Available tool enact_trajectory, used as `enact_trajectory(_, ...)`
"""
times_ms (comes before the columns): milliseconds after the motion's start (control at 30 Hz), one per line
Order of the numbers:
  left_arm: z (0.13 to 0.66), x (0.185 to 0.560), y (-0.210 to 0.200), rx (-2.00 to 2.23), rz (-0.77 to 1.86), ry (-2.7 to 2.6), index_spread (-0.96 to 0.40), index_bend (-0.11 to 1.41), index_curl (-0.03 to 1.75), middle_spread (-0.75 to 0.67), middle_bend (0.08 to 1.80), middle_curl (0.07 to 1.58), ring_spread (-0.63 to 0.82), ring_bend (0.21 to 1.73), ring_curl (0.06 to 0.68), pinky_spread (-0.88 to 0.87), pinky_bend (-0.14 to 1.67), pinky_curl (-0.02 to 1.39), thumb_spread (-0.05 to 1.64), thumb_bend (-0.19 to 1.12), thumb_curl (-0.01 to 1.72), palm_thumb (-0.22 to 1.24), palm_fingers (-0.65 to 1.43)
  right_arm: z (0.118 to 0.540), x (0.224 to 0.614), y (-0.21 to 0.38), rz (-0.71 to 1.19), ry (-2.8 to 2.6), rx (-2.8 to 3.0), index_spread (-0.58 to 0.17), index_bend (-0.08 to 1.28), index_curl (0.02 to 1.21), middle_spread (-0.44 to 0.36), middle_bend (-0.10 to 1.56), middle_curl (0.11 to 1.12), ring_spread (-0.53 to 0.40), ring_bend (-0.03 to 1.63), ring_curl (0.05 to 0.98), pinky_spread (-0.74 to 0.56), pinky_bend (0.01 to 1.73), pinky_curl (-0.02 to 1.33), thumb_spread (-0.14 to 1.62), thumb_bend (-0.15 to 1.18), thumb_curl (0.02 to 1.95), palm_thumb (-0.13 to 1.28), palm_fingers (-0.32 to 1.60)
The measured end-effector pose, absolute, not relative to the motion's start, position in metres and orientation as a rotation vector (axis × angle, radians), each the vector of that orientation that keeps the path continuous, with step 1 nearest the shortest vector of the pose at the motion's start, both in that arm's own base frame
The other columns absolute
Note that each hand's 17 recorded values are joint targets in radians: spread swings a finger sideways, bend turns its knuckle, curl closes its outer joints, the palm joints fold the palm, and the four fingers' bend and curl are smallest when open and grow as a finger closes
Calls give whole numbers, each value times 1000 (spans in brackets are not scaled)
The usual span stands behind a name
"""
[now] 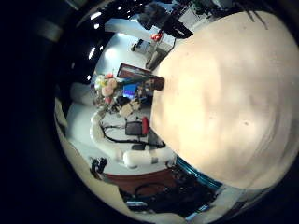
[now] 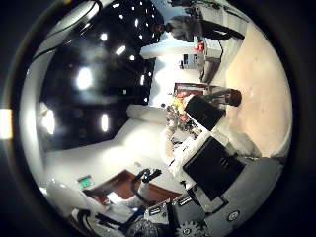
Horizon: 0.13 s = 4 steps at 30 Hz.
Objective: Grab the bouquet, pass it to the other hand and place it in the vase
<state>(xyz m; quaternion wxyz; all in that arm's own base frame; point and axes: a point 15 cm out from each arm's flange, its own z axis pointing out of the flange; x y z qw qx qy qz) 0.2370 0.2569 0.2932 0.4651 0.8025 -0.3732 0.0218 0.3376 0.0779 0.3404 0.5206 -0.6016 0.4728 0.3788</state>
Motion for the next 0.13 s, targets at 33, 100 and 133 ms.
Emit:
enact_trajectory(33,294,232,255,1968,59,-911,40,126,225,641,161,215,764,527,161,693,192,301,870,-40,311,-18,-141,337,335,76,907,1138,-1450,-348,192,402,-21,222,370,21,546,183,482,415,185,1051,-21,500,768,515)
enact_trajectory(100,295,223,252,1962,85,-909,42,129,219,643,162,209,765,522,162,692,191,298,877,-39,308,-17,-138,334,333,74,905,1138,-1462,-348,190,403,-21,221,371,20,550,183,482,414,181,1050,-21,500,771,518)
enact_trajectory(133,295,219,249,1958,100,-908,42,129,216,643,163,206,766,520,162,692,191,297,879,-39,307,-17,-137,333,333,74,905,1139,-1468,-348,189,403,-21,220,372,20,550,183,482,414,179,1050,-19,503,774,518)
